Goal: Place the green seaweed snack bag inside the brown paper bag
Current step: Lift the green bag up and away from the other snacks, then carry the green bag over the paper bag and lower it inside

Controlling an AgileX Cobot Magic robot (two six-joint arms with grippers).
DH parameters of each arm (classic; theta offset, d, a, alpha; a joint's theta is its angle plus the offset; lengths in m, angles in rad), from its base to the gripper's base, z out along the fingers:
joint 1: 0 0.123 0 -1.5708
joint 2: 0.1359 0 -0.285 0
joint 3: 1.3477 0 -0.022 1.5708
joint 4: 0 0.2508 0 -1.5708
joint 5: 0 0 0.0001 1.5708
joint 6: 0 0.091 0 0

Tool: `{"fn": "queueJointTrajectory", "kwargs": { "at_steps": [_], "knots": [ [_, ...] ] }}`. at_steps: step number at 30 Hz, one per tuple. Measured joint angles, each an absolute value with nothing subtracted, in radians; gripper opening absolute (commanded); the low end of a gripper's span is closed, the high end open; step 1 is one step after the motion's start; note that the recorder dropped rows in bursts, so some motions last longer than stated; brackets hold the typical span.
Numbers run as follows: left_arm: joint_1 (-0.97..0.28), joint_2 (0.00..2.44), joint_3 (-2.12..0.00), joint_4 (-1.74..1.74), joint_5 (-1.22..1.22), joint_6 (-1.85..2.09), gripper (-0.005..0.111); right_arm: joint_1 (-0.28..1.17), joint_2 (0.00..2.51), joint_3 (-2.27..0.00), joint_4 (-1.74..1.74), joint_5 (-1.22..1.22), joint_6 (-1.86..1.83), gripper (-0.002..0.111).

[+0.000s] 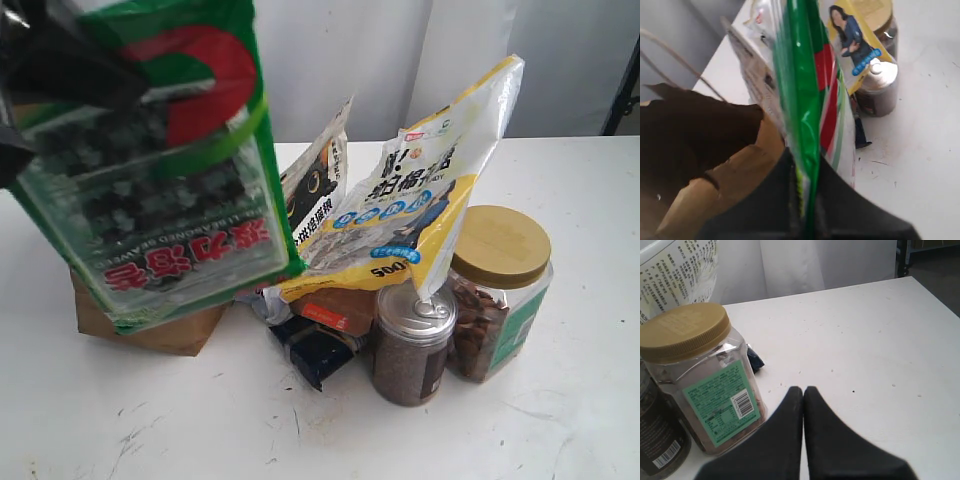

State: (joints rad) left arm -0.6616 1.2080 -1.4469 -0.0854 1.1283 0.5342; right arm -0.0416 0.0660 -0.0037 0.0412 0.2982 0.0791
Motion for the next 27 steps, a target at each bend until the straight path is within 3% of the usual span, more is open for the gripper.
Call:
{"fn": "queueJointTrajectory", "kwargs": {
  "at_steps": [9, 14, 27],
  "knots": [
    [-0.663, 1.009, -1.447, 0.322, 1.120, 0.000, 0.000, -0.042, 0.066, -0.004, 0.041, 0.298, 0.079, 0.000],
    [-0.663, 0.929, -1.449, 0.448, 0.985, -0.174, 0.000, -0.042, 0.066, -0.004, 0.041, 0.298, 0.079, 0.000],
    [-0.663, 0.993, -1.453, 0.666, 0.771, -0.392, 0.000, -0.042, 0.066, -0.004, 0.041, 0.298, 0.079, 0.000]
  ]
}}
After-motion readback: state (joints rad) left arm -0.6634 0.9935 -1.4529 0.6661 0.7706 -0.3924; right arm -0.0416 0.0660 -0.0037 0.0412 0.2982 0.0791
